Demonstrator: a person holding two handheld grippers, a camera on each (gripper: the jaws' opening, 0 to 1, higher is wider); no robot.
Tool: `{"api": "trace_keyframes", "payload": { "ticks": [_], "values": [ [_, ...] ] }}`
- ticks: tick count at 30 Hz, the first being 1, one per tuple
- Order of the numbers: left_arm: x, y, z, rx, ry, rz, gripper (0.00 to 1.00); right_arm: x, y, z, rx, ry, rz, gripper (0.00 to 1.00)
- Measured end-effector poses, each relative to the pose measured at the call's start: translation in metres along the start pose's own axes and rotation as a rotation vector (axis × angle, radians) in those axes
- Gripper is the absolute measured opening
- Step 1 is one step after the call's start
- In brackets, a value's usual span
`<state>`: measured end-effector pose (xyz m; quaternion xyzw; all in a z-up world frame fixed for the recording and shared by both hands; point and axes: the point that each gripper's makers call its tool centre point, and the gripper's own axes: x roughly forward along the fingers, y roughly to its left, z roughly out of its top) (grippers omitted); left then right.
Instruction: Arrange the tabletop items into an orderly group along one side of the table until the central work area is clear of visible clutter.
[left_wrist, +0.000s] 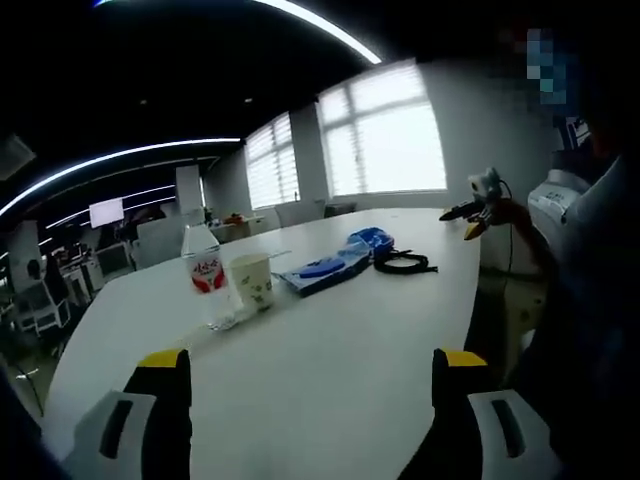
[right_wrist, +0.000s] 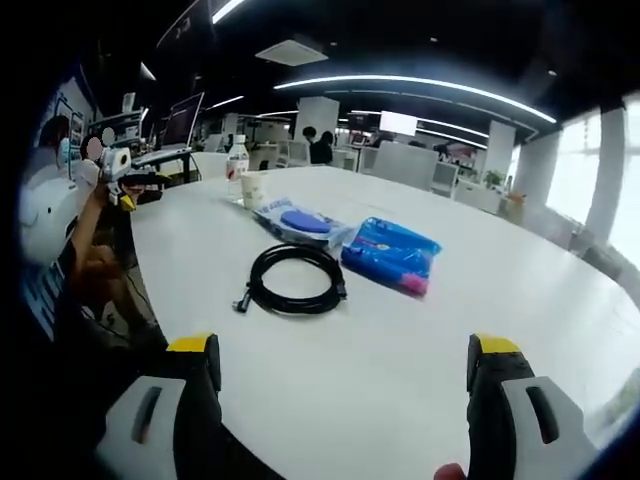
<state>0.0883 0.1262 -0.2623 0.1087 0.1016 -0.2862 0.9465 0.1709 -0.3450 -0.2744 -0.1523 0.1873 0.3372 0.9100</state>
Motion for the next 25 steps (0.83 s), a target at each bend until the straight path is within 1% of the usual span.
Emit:
{"api": "trace_keyframes", "payload": {
  "ticks": [8, 25],
  "values": [
    [0.0014, -0.0013, -0.0019, -0.002, -0.001, -0.003, 1.00, 0.0057, 0.0047, -0.0041, -0.007, 0.016, 0.013, 1.00],
    [0.0003, 0.0005, -0.0020, 0.000, -0.001, -0.002, 1.00, 0.0060, 0.0053, -0.0048, -0.008, 0.019, 0.014, 1.00]
  ]
}}
